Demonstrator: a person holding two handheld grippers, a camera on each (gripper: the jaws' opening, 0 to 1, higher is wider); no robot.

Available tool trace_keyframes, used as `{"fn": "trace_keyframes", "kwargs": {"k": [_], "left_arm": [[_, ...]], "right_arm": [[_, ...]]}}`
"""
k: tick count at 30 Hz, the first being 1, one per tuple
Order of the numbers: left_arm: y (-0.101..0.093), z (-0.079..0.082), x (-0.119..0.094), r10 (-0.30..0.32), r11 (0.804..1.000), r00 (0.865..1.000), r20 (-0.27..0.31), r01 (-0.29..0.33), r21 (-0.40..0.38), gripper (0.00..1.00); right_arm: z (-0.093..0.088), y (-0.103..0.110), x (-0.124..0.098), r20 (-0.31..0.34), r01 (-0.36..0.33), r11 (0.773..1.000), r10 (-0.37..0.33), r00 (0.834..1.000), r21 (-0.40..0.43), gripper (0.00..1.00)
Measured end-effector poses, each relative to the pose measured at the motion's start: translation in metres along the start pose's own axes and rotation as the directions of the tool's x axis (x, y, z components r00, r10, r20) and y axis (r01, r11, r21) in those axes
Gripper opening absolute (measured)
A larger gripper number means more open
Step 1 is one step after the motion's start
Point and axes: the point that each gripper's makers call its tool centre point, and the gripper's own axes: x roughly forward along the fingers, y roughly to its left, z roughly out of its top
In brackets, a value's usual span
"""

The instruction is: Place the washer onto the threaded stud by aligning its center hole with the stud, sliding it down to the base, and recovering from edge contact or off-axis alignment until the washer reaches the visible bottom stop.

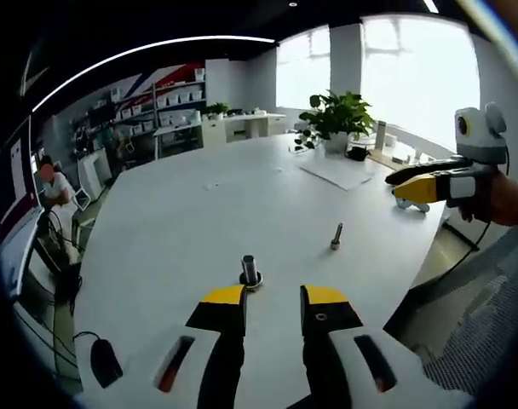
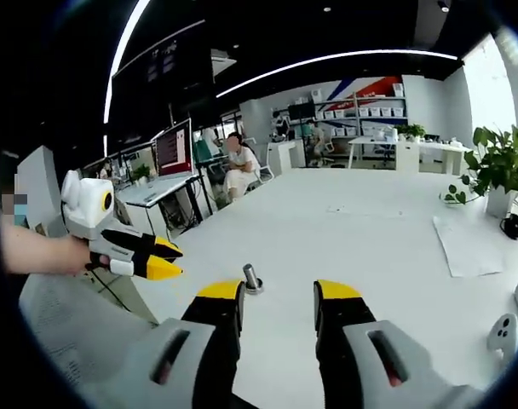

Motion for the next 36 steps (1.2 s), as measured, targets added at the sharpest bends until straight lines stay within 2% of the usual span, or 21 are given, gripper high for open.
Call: {"fn": "trace_keyframes", "kwargs": {"k": [12, 20, 29, 36], "left_arm": [[-0.001, 0.005, -0.001, -0.002, 1.000, 1.000, 0.027, 0.002, -0.006, 0.24], [-0.004, 0.004, 0.000, -0.012, 1.000, 1.000, 0.022, 0.012, -0.012, 0.24], [0.003, 0.002, -0.002, 0.014, 1.000, 1.000, 0.020, -0.013, -0.022, 0.24], [0.000, 0.000, -0.001, 0.010, 1.000, 1.000, 0.009, -0.010, -0.004, 0.24]], "right_arm": [[-0.008, 0.003, 0.002, -0.031, -0.011, 1.000, 0.010, 0.999, -0.021, 0.36], [-0.009, 0.003, 0.002, -0.035, -0.015, 1.000, 0.015, 0.999, -0.023, 0.36], [-0.011, 0.006, 0.003, -0.045, -0.026, 0.999, 0.025, 0.999, -0.030, 0.36], [-0.009, 0.006, 0.002, -0.037, -0.026, 0.999, 0.025, 0.999, -0.034, 0.36]]}}
